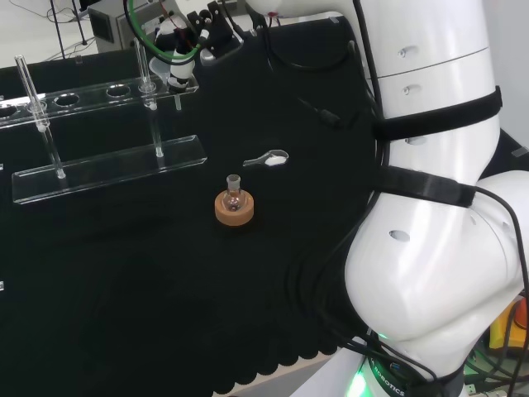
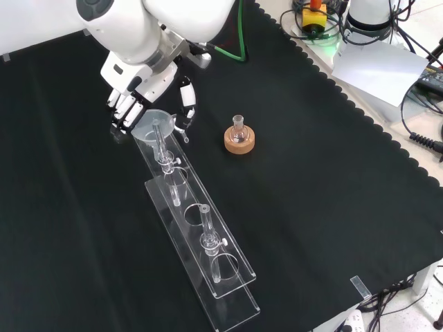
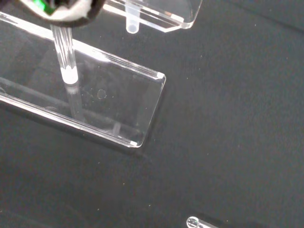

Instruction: Pick up the funnel from the transparent funnel stand.

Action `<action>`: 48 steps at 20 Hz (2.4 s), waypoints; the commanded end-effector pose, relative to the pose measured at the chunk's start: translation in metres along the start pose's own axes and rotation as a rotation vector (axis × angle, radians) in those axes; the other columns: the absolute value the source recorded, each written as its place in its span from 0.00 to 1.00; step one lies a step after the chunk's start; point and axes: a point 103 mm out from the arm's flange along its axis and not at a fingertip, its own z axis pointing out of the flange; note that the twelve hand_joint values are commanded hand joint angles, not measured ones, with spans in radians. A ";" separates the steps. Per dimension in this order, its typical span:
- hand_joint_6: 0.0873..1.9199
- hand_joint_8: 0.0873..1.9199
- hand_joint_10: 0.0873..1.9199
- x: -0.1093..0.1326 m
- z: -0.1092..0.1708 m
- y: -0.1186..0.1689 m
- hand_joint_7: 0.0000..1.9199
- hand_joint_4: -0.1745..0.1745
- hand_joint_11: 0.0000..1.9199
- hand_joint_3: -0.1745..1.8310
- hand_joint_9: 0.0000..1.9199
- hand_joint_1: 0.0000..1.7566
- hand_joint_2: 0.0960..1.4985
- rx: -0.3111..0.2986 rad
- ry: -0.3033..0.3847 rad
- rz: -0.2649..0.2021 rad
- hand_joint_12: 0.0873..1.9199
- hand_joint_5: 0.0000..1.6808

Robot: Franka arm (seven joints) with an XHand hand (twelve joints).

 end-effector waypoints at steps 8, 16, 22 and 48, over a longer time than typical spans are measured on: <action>0.00 0.35 0.29 0.003 -0.004 0.005 0.18 0.25 0.19 0.42 0.34 0.48 0.35 -0.021 -0.038 0.002 0.69 0.23; 0.34 0.35 0.24 0.003 -0.031 -0.007 0.36 0.42 0.27 0.42 0.50 0.52 0.40 -0.144 -0.155 0.071 0.64 0.40; 0.41 0.36 0.24 -0.006 -0.071 -0.041 0.38 0.47 0.29 0.42 0.52 0.53 0.41 -0.188 -0.176 0.091 0.64 0.42; 0.44 0.37 0.25 0.010 -0.043 -0.196 0.37 0.46 0.30 0.44 0.51 0.53 0.41 -0.179 -0.125 0.191 0.63 0.42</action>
